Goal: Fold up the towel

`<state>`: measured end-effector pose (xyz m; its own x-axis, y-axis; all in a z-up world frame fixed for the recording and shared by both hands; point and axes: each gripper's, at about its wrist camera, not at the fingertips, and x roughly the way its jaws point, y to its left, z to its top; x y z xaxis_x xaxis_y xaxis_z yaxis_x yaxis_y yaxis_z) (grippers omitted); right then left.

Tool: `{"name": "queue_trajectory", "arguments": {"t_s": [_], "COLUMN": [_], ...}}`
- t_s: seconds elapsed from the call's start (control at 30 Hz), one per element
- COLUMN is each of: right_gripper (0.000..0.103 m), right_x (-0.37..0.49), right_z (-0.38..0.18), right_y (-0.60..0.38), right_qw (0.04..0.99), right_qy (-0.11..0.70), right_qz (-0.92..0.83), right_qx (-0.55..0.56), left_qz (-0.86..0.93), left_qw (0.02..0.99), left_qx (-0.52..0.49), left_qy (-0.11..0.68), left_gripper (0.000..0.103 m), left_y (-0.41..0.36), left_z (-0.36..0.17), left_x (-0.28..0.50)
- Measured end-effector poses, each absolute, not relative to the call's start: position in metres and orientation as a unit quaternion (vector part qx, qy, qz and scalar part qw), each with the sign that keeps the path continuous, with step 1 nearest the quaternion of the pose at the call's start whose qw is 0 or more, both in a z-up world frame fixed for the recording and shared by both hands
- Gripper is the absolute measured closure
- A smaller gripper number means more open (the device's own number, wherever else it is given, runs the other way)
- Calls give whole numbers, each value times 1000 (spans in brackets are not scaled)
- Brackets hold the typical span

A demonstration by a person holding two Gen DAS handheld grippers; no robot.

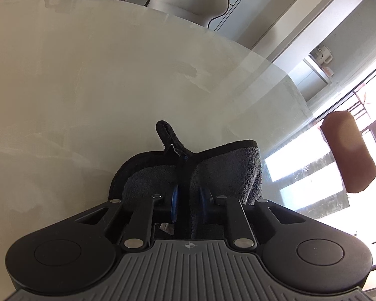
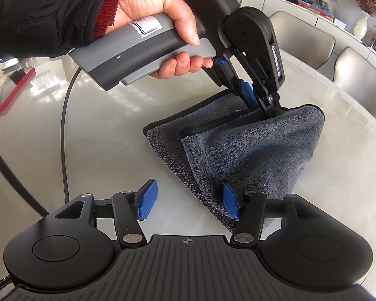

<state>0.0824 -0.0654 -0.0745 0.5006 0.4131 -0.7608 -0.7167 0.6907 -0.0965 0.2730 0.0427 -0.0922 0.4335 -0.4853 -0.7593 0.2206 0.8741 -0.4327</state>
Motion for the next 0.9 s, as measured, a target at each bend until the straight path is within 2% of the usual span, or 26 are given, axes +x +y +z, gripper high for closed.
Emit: {"name": "queue_trajectory", "arguments": {"t_s": [0.47,0.63,0.9], "right_gripper": [45,43,43], "right_x": [81,81,82], "right_z": [-73,-72,-71], "right_y": [-59,-55,-52], "right_qw": [837,836,835], "right_qy": [375,379,382], "right_qz": [333,334,338], "right_qx": [-216,-214,-209], "left_qz": [-191,-181,-173], "left_qw": [874,882,875], "left_qx": [-96,-69,-81], "left_qy": [437,431,444], "left_gripper": [93,93,93], "left_y": [54,55,66], "left_z": [-50,-46,-58], "left_x": [253,247,253]}}
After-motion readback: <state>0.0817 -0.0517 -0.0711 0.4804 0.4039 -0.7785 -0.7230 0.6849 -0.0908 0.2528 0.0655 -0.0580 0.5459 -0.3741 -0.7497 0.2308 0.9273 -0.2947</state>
